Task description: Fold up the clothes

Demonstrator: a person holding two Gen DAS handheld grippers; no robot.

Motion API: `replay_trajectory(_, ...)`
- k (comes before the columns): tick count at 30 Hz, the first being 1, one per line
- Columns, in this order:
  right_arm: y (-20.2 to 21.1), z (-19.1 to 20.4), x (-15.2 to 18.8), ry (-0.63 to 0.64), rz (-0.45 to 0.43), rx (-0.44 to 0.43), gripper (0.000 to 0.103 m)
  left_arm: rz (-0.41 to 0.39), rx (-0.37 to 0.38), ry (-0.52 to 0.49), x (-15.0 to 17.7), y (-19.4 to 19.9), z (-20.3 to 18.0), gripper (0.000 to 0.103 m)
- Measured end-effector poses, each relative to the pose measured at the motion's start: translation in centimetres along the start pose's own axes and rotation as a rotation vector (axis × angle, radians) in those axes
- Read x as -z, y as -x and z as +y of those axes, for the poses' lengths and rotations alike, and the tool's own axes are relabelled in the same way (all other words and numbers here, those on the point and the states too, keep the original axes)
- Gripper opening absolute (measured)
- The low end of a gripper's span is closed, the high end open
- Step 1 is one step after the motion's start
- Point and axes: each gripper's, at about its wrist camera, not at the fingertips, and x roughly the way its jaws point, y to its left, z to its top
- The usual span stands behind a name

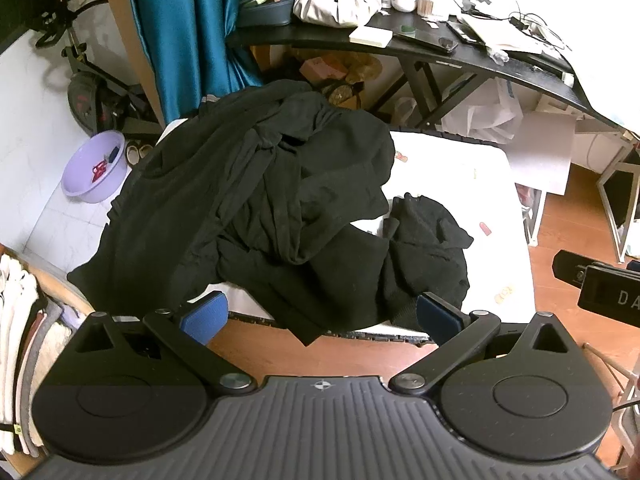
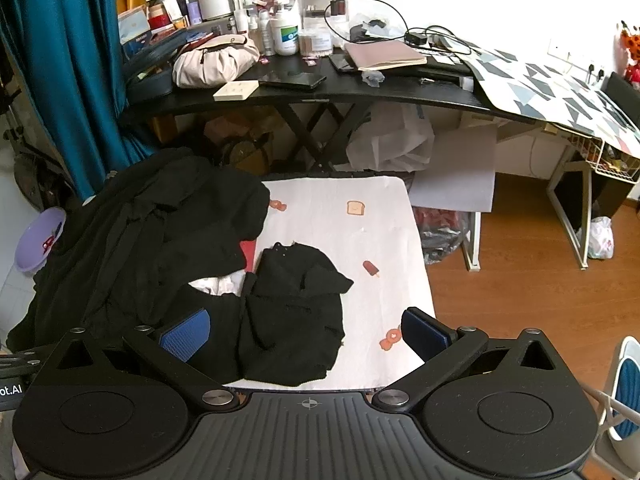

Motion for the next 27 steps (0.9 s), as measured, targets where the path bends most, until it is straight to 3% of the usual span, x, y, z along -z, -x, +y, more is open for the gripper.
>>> replay_trajectory(9, 0.1, -0.6, 0.1, -0.006, 0.009, 0.002, 0.102, 0.026, -0.020, -0.009, 0.7, -0.4, -0.7, 0.102)
replay_trajectory(16, 0.4, -0.6, 0.1, 0.010, 0.010, 0.001, 0.102, -0.022, -0.073, -0.014, -0.1, 0.4, -0.6, 0.102)
replay_trajectory(19, 0.4, -0.7, -0.1, 0.011, 0.010, 0.000, 0.102, -0.041, -0.055, -0.011, -0.4, 0.6, -0.3, 0.102)
replay_trajectory(27, 0.3, -0.6, -0.2, 0.025, 0.007, 0.000, 0.102, -0.022, -0.074, -0.038, -0.3, 0.0, -1.2, 0.102)
